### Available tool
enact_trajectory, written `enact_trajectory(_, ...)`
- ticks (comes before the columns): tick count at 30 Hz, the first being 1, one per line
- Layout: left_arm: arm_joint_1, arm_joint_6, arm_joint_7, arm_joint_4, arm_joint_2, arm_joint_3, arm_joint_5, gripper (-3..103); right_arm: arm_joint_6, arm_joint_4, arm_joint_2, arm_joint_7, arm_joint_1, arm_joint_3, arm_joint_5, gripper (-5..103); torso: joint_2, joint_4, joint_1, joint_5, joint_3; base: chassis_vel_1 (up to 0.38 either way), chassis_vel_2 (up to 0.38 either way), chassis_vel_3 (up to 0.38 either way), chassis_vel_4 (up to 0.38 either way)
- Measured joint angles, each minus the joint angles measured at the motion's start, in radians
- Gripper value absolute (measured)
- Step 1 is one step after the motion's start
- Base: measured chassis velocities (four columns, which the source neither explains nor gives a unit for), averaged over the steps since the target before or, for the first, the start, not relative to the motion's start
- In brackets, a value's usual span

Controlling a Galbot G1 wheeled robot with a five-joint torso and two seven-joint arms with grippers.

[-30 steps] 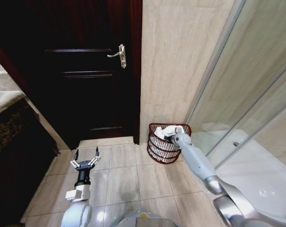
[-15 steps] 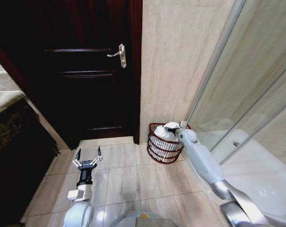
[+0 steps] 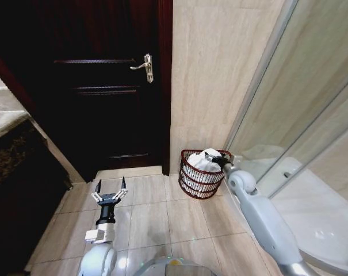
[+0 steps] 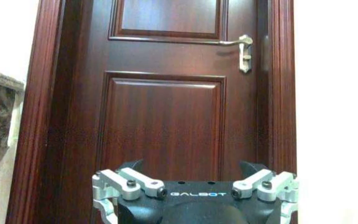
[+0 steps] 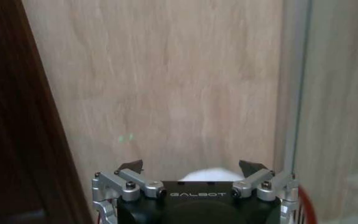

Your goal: Discard the used towel into the hamper.

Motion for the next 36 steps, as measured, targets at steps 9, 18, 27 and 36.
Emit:
enact_trajectory(9,-0.011,-0.003,0.0,0.006,-0.001,0.007,-0.023,100,0.326,0.127,0.101,-0.063,-0.265,0.136,-0.313,100,0.0,-0.0003,0.0,-0.0002,0.0,0.0,0.0,0.0,0.0)
enact_trajectory(18,-0.017,-0.015,0.017,0.03,0.005,0.033,-0.031,100,0.393,0.238,0.187,-0.114,-0.465,0.204,-0.414,100,0.0,-0.0001,0.0,-0.0004,0.0,0.0,0.0,0.0,0.0)
enact_trajectory(27,-0.032,0.007,0.018,0.024,0.022,0.034,-0.032,100,0.378,0.257,0.2,-0.107,-0.467,0.192,-0.414,100,0.0,0.0,0.0,-0.0003,0.0,-0.021,0.031,0.028,-0.024)
enact_trajectory(36,-0.035,0.004,0.017,0.027,0.026,0.027,-0.032,100,0.352,0.247,0.203,-0.104,-0.454,0.188,-0.421,100,0.0,-0.0001,0.0,-0.0002,0.0,-0.08,0.079,0.08,-0.076)
